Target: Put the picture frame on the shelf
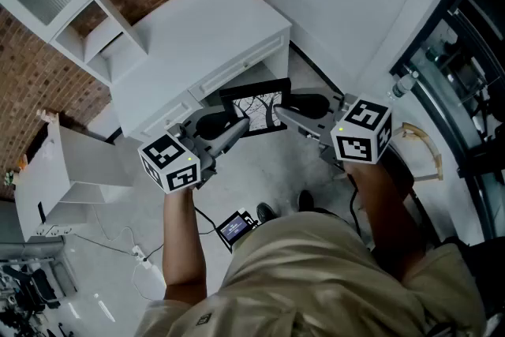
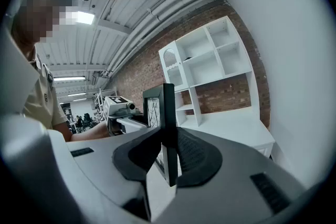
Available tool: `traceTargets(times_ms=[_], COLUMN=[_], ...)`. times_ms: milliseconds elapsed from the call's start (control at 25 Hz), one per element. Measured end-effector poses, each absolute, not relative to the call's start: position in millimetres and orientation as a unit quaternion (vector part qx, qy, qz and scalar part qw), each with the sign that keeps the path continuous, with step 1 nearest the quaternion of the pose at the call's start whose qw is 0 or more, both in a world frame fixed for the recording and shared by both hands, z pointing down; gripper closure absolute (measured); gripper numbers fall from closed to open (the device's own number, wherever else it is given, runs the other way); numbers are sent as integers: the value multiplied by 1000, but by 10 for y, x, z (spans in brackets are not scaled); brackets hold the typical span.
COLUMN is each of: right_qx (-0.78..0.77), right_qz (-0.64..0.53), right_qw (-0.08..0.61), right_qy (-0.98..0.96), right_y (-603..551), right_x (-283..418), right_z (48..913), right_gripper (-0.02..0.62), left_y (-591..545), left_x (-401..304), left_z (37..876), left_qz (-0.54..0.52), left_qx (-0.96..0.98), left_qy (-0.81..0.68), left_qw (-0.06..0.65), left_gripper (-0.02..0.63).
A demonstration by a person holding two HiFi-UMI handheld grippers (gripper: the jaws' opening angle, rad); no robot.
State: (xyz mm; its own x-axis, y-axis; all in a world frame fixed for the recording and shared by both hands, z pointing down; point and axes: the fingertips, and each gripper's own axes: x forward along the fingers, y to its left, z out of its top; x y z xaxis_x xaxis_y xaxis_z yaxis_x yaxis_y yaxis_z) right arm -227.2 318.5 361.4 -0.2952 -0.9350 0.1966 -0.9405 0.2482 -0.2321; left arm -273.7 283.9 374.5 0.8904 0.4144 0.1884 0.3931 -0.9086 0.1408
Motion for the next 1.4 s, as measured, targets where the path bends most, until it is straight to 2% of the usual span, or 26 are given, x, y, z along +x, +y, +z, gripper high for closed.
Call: traceTargets(times_ms=[880,1120,1400], right_qx=[630,618,595], right_qz=[158,165,163], right_qw=[-26,-47,-55], right_qy=[-759,-767,-785], right_y=[3117,2881,2819], right_x=[-2197,-1410,-542], right_z=[3647,3670,3718], right_gripper=[509,512,512], left_y=[2739,2418,2359], left_x=[-2676,-1966,-1116], left_z=[3764,3691,3708], left_qz=[65,55,77], left_qx=[963,968,976], left_qy=[255,233,192], left_qw=[52,77,64], left_gripper=[526,526,526])
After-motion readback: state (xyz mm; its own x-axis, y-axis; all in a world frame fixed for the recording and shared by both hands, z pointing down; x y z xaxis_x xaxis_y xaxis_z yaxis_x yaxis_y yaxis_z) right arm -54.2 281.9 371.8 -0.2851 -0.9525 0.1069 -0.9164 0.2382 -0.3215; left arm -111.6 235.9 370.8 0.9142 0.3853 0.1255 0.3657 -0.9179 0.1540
